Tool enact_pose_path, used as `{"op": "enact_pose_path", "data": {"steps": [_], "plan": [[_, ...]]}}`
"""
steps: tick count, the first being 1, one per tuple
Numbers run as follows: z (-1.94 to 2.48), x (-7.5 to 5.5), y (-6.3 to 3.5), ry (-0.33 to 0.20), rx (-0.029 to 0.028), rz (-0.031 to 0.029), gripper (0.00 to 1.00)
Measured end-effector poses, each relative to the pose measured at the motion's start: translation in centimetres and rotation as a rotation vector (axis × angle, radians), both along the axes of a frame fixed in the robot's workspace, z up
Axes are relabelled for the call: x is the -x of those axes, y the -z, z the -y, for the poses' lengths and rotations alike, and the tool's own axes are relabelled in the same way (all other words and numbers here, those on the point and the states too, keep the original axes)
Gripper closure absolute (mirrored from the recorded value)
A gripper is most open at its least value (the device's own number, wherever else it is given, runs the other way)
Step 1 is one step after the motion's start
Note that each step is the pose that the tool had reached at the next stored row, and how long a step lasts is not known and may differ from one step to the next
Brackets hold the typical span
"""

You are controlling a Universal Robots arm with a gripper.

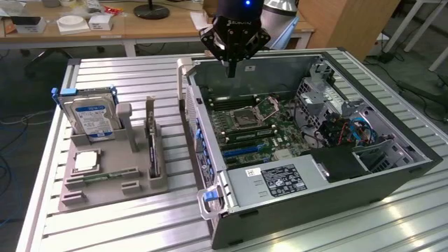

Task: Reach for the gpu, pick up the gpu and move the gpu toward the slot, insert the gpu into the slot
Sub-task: 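Reach for the gpu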

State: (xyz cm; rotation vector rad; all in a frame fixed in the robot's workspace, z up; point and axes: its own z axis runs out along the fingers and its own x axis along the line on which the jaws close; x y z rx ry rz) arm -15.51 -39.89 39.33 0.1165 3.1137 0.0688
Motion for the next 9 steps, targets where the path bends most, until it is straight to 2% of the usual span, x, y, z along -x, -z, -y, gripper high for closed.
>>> {"op": "enact_pose_path", "data": {"steps": [9], "plan": [[0.00,1.9,0.00,0.000,0.0000,0.0000,0.90]]}}
